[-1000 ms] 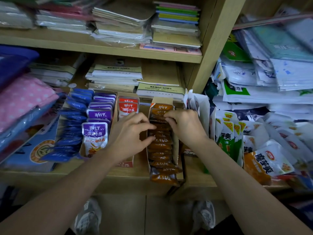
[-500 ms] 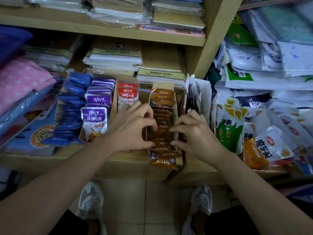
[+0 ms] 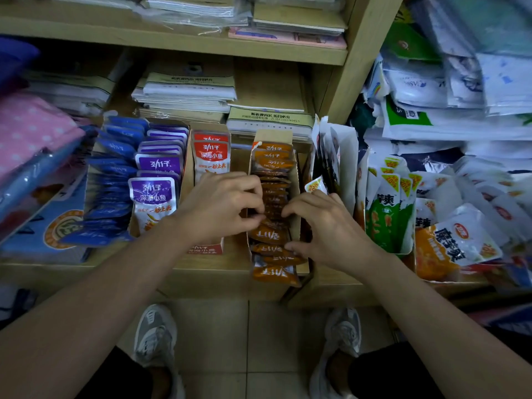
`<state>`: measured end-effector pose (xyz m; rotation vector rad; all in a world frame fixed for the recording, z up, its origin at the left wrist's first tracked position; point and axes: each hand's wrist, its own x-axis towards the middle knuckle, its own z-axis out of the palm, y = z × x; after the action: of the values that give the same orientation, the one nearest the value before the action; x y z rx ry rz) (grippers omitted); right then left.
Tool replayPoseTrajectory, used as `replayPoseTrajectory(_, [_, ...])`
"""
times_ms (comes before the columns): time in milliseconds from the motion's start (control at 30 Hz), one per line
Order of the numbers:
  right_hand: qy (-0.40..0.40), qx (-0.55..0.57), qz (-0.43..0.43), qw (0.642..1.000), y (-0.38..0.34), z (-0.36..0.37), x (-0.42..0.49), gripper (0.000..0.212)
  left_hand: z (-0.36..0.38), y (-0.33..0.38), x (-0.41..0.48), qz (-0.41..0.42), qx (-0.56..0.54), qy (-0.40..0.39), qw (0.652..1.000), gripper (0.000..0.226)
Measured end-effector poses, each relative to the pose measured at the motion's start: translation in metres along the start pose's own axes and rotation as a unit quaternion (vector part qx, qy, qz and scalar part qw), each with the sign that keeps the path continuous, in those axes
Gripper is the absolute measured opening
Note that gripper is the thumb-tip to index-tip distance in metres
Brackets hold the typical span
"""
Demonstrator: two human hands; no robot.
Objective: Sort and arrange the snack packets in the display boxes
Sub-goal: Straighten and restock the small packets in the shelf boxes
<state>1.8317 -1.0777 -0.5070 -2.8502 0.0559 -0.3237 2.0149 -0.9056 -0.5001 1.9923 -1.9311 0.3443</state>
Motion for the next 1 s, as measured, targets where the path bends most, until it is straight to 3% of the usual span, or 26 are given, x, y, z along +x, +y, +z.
replayPoseTrajectory(200, [0.059,-0.024,0.013,0.998,-0.003,0.008,0.005,0.047,0.010,-0.004,0.000,0.003,0.013,0.053,0.999,0.008])
replayPoseTrajectory(367, [0.135,-0.044,0.028,0.989,0.001,0.013,0.019,0.033,0.014,0.001,-0.002,-0.048,-0.036,0.077,0.995,0.010])
replayPoseTrajectory(500, [0.151,-0.046,0.018,0.987,0.008,0.014,0.028,0.015,0.009,0.000,-0.010,-0.132,-0.139,0.071,0.979,0.023])
replayPoseTrajectory(567, [0.156,-0.032,0.022,0.987,0.009,0.013,0.030,0.010,0.009,0.000,-0.016,-0.141,-0.079,0.058,0.985,0.025])
replayPoseTrajectory(633, [0.161,-0.015,0.036,0.986,0.010,0.010,0.033,0.009,0.010,0.002,-0.021,-0.163,-0.026,0.047,0.985,0.025])
replayPoseTrajectory(733, [0.161,0.004,0.065,0.985,0.007,0.007,0.039,0.009,0.014,0.008,-0.023,-0.224,-0.061,0.042,0.972,0.021])
replayPoseTrajectory(1000, [0.187,0.039,0.102,0.976,0.006,0.000,0.053,0.010,0.018,0.006,-0.025,-0.230,-0.070,0.027,0.970,0.030])
